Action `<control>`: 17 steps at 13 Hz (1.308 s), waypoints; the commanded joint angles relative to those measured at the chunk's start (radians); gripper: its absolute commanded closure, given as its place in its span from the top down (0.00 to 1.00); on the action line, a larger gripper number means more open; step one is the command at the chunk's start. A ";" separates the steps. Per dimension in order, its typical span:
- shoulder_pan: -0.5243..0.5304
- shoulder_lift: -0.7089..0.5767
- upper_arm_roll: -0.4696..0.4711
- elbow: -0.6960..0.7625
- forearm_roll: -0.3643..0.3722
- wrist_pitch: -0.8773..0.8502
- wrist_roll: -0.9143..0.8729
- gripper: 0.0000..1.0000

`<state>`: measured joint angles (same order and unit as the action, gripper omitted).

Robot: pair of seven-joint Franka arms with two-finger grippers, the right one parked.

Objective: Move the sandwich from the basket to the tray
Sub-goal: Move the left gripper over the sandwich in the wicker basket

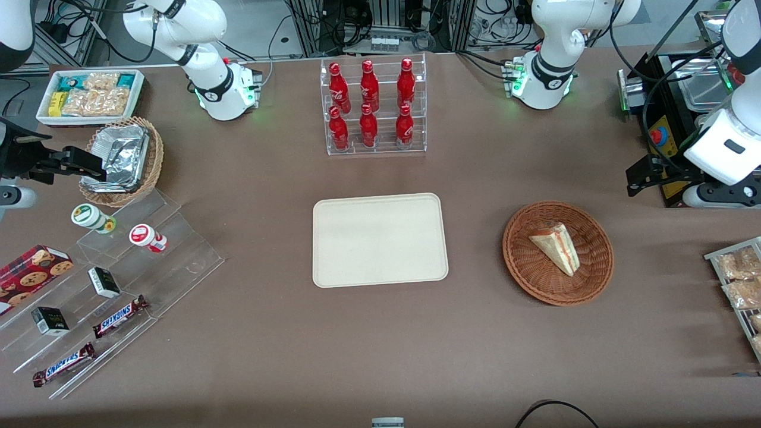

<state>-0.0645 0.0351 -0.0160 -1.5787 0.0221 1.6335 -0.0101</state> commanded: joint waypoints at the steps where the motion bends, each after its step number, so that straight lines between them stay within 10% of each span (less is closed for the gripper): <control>1: 0.015 0.009 -0.016 0.031 0.005 -0.064 0.009 1.00; 17: -0.041 0.060 -0.019 -0.472 0.019 0.558 -0.410 1.00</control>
<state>-0.1032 0.1388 -0.0370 -1.9594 0.0229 2.1256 -0.3723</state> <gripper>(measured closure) 0.000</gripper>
